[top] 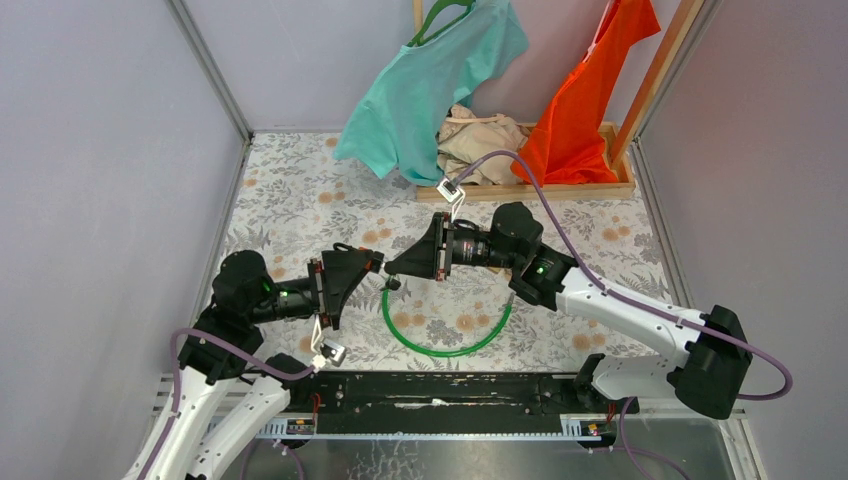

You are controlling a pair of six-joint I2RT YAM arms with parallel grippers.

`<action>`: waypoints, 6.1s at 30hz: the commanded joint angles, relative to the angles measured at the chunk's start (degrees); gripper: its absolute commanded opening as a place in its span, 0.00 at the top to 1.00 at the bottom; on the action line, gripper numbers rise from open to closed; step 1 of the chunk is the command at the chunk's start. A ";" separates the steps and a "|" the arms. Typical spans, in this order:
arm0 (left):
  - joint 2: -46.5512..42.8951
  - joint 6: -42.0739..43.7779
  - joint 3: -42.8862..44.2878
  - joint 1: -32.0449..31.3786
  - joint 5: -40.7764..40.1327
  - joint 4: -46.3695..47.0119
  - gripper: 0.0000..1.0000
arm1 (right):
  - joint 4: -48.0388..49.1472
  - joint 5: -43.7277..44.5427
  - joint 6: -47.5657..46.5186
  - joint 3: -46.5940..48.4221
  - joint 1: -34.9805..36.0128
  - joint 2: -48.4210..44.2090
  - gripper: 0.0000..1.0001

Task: Unlock with the key

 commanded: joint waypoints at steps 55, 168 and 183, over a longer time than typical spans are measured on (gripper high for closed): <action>20.30 -30.32 20.31 -0.13 -8.55 -17.47 0.59 | -22.39 10.16 -25.37 11.38 5.39 -4.41 1.00; 46.97 -75.44 16.50 20.49 -16.55 -6.47 0.00 | -18.81 16.20 -4.11 -12.62 -7.99 17.72 1.00; 46.75 -83.10 14.55 23.06 -16.22 0.40 0.00 | -32.85 29.38 -9.93 -9.09 -12.14 5.53 0.01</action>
